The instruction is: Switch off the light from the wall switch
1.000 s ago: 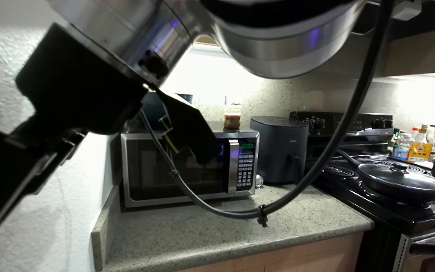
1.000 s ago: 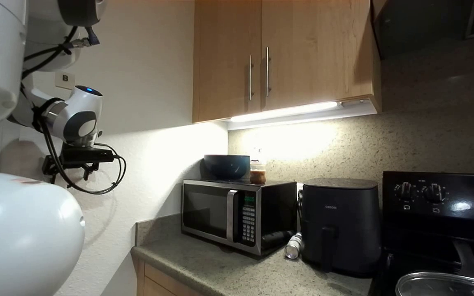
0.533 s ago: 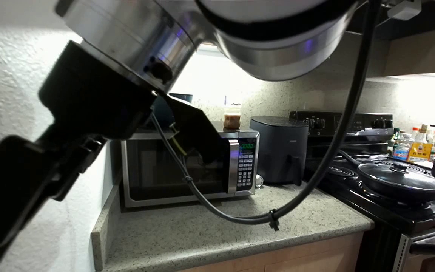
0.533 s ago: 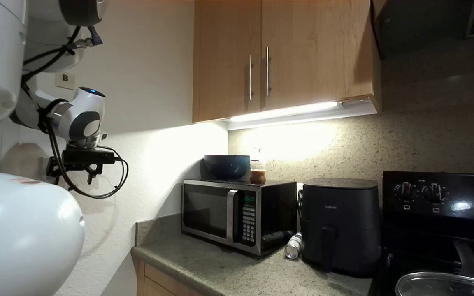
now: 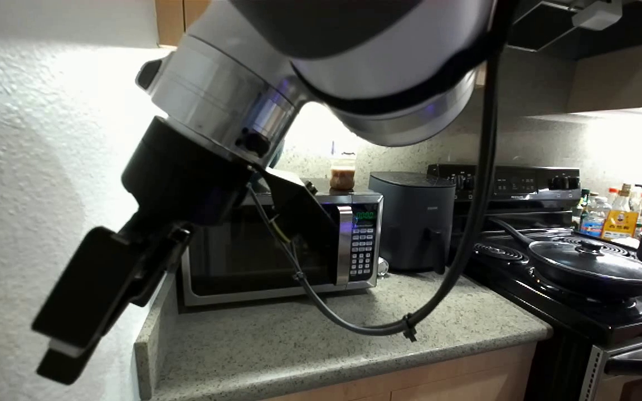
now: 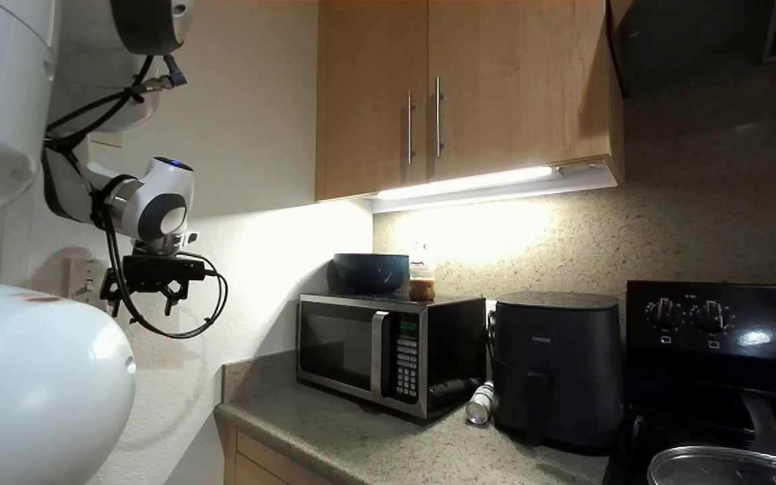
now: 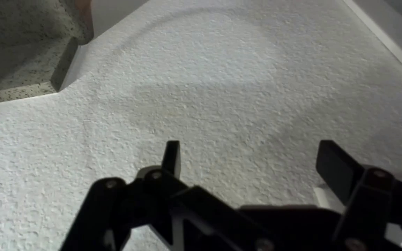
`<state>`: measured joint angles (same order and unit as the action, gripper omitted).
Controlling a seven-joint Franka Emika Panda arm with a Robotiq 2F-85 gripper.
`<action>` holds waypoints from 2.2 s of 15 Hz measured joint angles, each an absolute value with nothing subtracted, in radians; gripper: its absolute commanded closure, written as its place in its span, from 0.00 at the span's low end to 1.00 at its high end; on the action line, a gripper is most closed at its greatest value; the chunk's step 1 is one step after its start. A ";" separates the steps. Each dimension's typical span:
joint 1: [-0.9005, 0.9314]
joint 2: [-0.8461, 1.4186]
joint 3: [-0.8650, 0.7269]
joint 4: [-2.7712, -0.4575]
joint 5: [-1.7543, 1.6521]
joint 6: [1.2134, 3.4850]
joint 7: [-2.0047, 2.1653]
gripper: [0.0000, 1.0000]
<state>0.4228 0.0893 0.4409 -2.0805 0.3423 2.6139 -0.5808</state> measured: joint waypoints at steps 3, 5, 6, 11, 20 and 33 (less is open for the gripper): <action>0.423 0.093 0.460 -2.075 0.354 2.587 -0.581 0.00; 0.424 0.092 0.477 -2.068 0.359 2.581 -0.581 0.00; 0.425 0.090 0.485 -2.064 0.362 2.581 -0.583 0.00; 0.436 0.042 0.512 -2.046 0.363 2.591 -0.585 0.00; 0.447 0.005 0.497 -2.051 0.414 2.572 -0.584 0.00; 0.430 0.087 0.455 -2.050 0.471 2.546 -0.579 0.00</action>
<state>0.4300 0.0869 0.4552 -2.0501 0.4712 2.5457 -0.5792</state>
